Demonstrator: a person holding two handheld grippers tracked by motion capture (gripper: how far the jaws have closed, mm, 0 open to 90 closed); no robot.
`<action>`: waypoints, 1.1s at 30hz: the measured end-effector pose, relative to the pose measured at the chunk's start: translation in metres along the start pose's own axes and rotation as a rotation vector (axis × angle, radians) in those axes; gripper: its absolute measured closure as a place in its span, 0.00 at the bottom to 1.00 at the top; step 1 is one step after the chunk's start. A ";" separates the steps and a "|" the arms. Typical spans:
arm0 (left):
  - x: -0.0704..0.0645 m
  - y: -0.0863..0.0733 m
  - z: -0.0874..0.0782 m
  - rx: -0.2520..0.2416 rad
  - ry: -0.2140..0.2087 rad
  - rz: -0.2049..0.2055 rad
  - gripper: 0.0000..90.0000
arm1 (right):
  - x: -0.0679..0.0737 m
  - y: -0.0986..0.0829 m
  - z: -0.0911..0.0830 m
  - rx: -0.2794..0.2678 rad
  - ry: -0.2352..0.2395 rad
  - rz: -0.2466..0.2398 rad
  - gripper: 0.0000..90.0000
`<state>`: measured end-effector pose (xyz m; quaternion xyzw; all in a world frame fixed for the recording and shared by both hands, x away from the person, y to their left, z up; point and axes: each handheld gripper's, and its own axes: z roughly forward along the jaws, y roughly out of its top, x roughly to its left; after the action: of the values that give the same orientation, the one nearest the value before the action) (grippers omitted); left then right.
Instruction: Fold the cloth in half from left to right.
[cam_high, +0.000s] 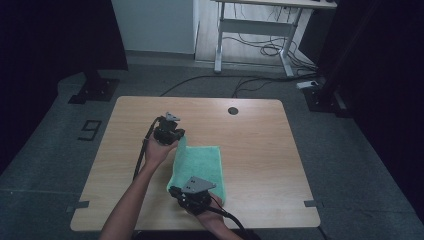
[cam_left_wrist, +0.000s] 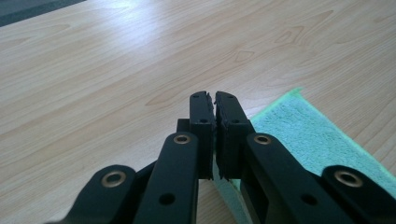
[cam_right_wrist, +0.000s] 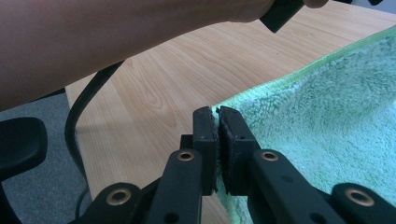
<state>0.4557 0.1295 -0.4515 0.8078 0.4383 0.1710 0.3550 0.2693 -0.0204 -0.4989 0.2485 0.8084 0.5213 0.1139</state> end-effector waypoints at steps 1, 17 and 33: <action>-0.001 0.000 0.000 0.000 -0.002 0.002 0.96 | 0.000 0.000 -0.001 -0.001 0.001 0.000 0.95; 0.018 0.005 -0.020 -0.032 0.059 -0.009 0.96 | -0.006 0.017 0.017 0.004 0.012 -0.041 0.95; 0.016 0.009 -0.023 -0.028 0.062 -0.001 0.96 | 0.001 0.023 0.014 -0.023 0.019 -0.045 0.95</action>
<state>0.4567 0.1490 -0.4297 0.7969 0.4469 0.2020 0.3527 0.2813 -0.0007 -0.4840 0.2238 0.8088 0.5302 0.1208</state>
